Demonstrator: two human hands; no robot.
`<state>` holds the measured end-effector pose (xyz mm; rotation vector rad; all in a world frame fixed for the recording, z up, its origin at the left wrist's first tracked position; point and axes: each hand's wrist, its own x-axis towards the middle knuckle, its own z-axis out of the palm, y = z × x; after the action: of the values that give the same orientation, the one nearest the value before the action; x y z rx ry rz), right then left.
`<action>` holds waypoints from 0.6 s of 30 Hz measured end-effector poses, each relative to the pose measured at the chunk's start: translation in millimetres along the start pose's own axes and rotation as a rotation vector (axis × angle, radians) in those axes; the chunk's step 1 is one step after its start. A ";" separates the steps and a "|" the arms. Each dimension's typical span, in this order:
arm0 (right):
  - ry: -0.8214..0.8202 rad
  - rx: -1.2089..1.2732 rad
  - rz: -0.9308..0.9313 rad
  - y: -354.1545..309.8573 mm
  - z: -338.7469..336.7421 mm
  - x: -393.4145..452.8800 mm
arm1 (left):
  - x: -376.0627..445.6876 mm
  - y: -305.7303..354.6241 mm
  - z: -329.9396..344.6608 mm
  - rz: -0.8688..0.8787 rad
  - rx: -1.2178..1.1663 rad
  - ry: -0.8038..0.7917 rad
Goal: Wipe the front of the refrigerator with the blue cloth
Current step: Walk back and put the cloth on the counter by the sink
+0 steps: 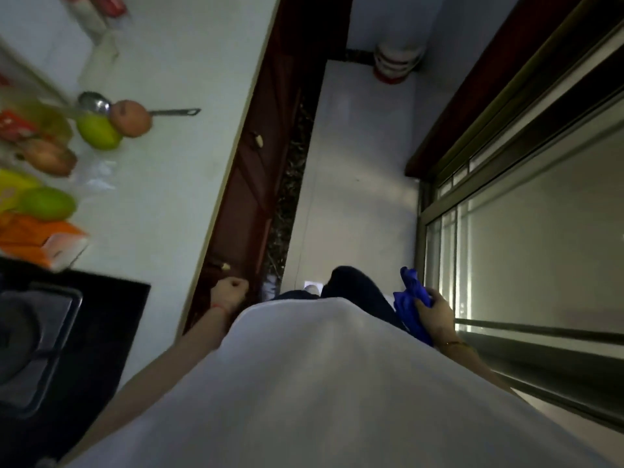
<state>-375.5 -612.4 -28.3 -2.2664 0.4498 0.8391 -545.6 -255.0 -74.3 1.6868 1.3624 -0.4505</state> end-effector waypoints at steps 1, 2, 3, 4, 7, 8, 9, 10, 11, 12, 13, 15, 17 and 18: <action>0.013 0.024 0.029 -9.5 -3.1 8.5 | 19.1 25.9 -6.5 0.003 -0.019 -0.004; 0.022 0.043 0.067 -18.0 -5.6 16.5 | 37.3 55.2 -11.0 0.032 -0.030 0.009; 0.026 0.066 0.100 -25.5 -6.9 25.3 | 55.3 84.8 -13.8 0.079 -0.015 0.017; 0.028 0.079 0.129 -35.0 -7.8 34.0 | 69.7 112.1 -16.2 0.097 0.005 -0.002; 0.023 0.095 0.199 -67.2 -9.0 75.2 | 120.6 175.8 -15.3 0.157 0.053 -0.010; 0.015 0.112 0.208 -83.3 -11.7 89.9 | 137.0 195.0 -13.9 0.172 0.070 -0.025; 0.011 0.136 0.210 -99.4 -14.3 108.7 | 150.7 215.6 -11.6 0.173 0.078 -0.033; 0.011 0.156 0.209 -117.0 -18.9 129.0 | 158.5 238.2 -11.8 0.172 0.090 -0.042; 0.007 0.164 0.203 -137.7 -25.9 148.2 | 165.8 257.5 -11.9 0.173 0.099 -0.047; 0.001 0.179 0.192 -159.4 -34.1 169.0 | 170.5 276.6 -13.3 0.170 0.115 -0.049; -0.007 0.192 0.179 -182.2 -44.3 190.4 | 179.5 292.6 -13.5 0.161 0.122 -0.043; 0.004 0.210 0.133 -231.8 -64.6 239.4 | 197.3 324.1 -14.8 0.113 0.135 -0.025; 0.010 0.143 0.077 -286.8 -83.3 289.8 | 210.8 357.8 -16.3 0.078 0.152 -0.009; 0.012 0.093 0.026 -316.6 -92.0 312.1 | 214.1 375.2 -18.7 0.056 0.154 0.006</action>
<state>57.2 -475.7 -37.2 -2.1858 0.5143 0.8016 -137.5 -112.1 -69.3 1.8478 1.3088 -0.5301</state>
